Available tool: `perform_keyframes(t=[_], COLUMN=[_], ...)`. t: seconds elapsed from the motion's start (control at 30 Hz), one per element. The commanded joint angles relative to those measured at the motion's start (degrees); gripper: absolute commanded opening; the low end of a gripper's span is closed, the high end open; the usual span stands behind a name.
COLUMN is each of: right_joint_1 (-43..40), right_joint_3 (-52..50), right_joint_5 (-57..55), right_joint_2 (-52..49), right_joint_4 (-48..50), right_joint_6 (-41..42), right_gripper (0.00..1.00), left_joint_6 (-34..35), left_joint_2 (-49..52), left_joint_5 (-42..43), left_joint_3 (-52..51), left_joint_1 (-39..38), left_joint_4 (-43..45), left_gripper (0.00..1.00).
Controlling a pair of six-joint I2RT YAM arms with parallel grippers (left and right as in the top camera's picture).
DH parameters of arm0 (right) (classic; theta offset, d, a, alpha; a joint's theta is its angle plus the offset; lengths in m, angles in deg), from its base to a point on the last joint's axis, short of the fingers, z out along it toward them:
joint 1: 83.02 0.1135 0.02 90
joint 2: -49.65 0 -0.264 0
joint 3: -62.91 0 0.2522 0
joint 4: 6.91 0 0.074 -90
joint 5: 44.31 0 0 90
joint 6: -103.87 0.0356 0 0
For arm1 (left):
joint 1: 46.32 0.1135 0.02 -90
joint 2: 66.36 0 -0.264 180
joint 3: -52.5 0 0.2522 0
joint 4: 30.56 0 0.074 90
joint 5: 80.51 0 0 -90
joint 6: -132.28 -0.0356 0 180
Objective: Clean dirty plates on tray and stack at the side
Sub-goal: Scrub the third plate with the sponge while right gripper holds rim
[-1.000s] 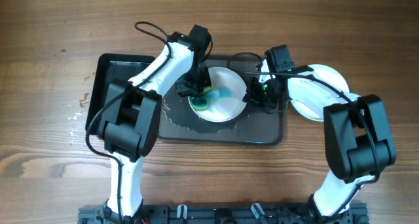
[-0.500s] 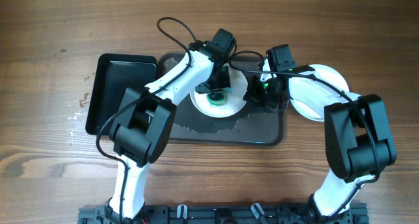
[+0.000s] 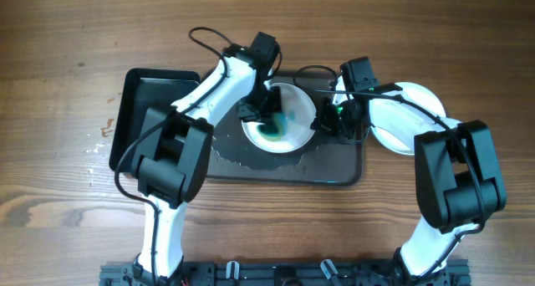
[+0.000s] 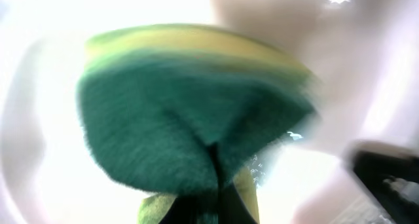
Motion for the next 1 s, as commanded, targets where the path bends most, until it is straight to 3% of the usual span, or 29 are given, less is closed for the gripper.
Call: perform_keyframes(t=[0.0,0.17,0.23,0.37,0.5,0.6,0.8,0.97], right_joint_1=[-0.07,-0.07,-0.07,-0.07,-0.07,-0.07,-0.02,-0.02], right_joint_3=[0.39,0.39,0.39,0.39,0.39,0.39,0.39,0.48], right_joint_5=[1.2,1.2,1.2,1.2,1.16,0.57,-2.19,-4.11], right_joint_2=[-0.68,-0.68,-0.68,-0.68,-0.68,-0.68,-0.68,-0.5], right_joint_4=[0.7,0.57,0.5,0.52,0.57,0.44,-0.33,-0.96], right_joint_6=[0.17,0.13,0.02,-0.22,-0.22,-0.2,0.2,-1.4], right_gripper=[0.04,0.04,0.04,0.04,0.04,0.04,0.04,0.04], left_joint_6=[-2.95,-2.95,-2.49,3.45,5.05,5.05,-0.63,-1.53], left_joint_2=[1.44,1.44,1.44,1.44,1.44,1.42,-0.35,-5.42], left_joint_5=[9.7,6.47,-0.5,-22.45,-32.22,-30.34,-13.16,-9.79], left_joint_3=[-0.42,-0.42,-0.42,-0.42,-0.37,0.2,6.45,8.79], left_joint_1=[-2.21,-2.19,-2.19,-0.94,1.81,4.59,8.7,10.91], left_joint_4=[3.3,7.67,8.07,5.44,2.64,0.48,-6.05,-8.33], left_gripper=[0.04,0.04,0.04,0.04,0.04,0.04,0.04,0.04])
